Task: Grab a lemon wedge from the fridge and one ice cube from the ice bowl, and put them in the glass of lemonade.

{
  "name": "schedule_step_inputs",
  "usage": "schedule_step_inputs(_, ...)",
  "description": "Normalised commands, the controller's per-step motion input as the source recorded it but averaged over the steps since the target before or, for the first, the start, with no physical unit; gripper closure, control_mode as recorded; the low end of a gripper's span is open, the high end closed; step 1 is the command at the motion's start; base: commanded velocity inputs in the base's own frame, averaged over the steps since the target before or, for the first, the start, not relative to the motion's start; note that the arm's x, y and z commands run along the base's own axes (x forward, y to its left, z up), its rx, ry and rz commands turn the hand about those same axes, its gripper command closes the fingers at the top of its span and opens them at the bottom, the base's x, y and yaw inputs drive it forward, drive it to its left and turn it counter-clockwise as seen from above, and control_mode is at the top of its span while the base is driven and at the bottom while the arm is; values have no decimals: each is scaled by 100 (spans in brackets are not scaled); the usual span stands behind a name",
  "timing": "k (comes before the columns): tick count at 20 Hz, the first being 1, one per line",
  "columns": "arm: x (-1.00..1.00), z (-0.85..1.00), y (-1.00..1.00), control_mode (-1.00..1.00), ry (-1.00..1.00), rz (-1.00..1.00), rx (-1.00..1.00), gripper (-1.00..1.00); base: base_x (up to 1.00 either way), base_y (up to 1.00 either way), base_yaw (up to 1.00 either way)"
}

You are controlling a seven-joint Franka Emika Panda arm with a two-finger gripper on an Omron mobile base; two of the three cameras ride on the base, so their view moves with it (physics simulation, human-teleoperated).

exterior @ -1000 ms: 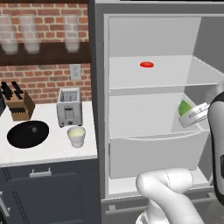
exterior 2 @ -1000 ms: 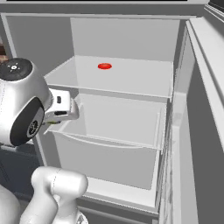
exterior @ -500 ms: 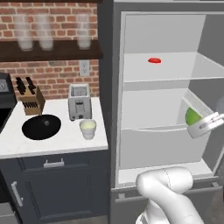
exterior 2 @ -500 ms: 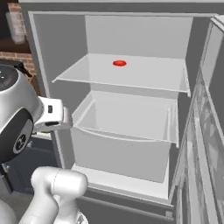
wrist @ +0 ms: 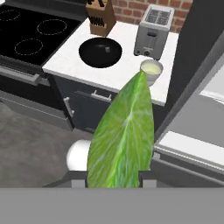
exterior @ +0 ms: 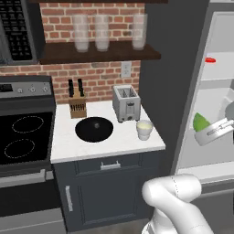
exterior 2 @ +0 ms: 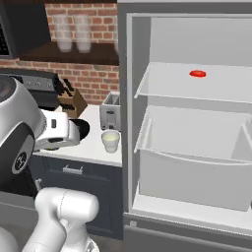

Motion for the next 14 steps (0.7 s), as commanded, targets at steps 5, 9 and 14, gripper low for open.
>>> schedule_step_inputs(5, 0, 0, 0, 100, 0, 0, 0, 100, 12, 78, -14)
schedule_step_inputs(9, 0, 0, 0, 100, 0, 0, 0, 100, 42, 25, -10)
schedule_step_inputs(14, 0, 0, 0, 100, 0, 0, 0, 100, 50, 8, -12)
